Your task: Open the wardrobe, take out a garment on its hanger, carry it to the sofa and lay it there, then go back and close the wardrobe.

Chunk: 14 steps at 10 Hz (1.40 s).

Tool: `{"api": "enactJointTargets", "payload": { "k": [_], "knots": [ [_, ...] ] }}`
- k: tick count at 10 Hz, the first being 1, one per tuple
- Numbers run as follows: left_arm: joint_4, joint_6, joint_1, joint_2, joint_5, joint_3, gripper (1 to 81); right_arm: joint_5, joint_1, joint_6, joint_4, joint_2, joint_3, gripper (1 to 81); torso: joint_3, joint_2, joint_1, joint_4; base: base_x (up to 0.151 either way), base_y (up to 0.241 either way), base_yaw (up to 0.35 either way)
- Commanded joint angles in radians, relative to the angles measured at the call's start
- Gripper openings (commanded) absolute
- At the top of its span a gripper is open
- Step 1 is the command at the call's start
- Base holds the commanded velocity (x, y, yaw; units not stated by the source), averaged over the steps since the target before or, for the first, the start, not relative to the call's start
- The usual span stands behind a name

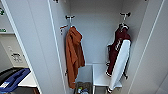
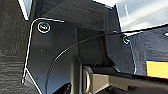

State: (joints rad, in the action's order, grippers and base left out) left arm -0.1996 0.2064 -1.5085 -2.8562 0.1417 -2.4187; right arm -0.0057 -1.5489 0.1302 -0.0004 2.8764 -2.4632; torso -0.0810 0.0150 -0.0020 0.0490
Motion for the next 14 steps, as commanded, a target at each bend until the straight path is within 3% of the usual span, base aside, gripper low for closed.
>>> {"api": "enactJointTargets", "payload": {
  "k": [1, 14],
  "knots": [
    [-0.015, -0.005, 0.052, 0.009, -0.042, 0.006, 81.1, -0.06, 0.043, -0.003, -0.016, -0.006, 0.006, 81.1, 0.0, 0.0, 0.002, 0.0, 0.071, 0.0, 0.0],
    [-0.023, -0.007, 0.052, 0.006, -0.042, 0.01, 81.1, -0.06, 0.043, -0.004, -0.021, 0.002, 0.006, 81.1, 0.0, 0.0, 0.002, 0.0, 0.081, -0.01, 0.0]
  ]
}}
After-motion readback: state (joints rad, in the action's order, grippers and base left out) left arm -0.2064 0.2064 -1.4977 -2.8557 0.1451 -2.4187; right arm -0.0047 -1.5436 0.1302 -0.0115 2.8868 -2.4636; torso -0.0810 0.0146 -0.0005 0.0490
